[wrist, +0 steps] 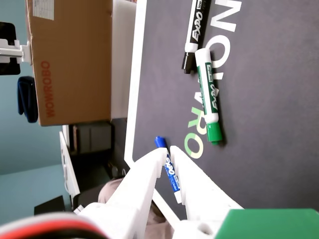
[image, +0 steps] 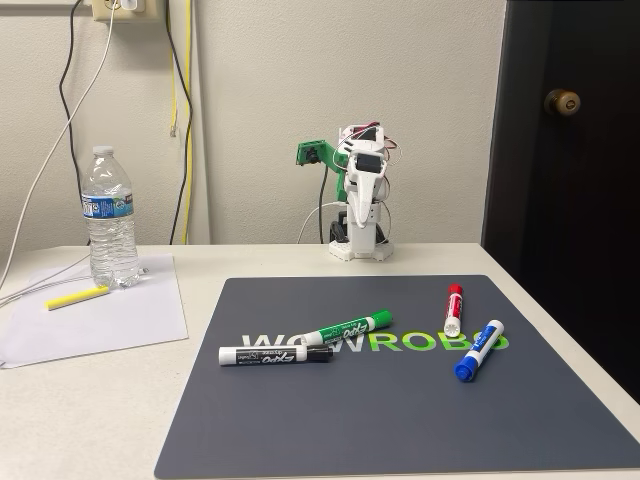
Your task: Pick up the red marker.
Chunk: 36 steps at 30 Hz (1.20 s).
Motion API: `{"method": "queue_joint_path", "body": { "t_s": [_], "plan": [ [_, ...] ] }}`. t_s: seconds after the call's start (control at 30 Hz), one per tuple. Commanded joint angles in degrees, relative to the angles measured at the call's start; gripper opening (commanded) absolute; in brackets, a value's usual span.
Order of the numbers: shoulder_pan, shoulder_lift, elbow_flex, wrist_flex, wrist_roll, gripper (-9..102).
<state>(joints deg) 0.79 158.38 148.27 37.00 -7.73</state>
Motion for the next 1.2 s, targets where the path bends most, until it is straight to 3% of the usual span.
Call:
{"method": "queue_joint_path", "body": {
  "t_s": [0.0,0.33,0.47,0.67,0.8,1.03,1.17],
  "plan": [
    [-1.41,-7.38,-6.24,0.79,0.70,0],
    [-0.88,-8.00,-6.24,1.93,0.88,0],
    [-1.76,-10.72,-10.37,3.96,-5.80,0],
    [-12.04,-47.20,-50.98,27.07,-21.45,3],
    [-17.14,-63.63,-67.85,36.91,-29.18,14],
    [-22.24,-76.03,-74.09,44.65,-40.69,39],
    [-24.52,-82.09,-74.88,46.23,-43.33,48]
  ]
}}
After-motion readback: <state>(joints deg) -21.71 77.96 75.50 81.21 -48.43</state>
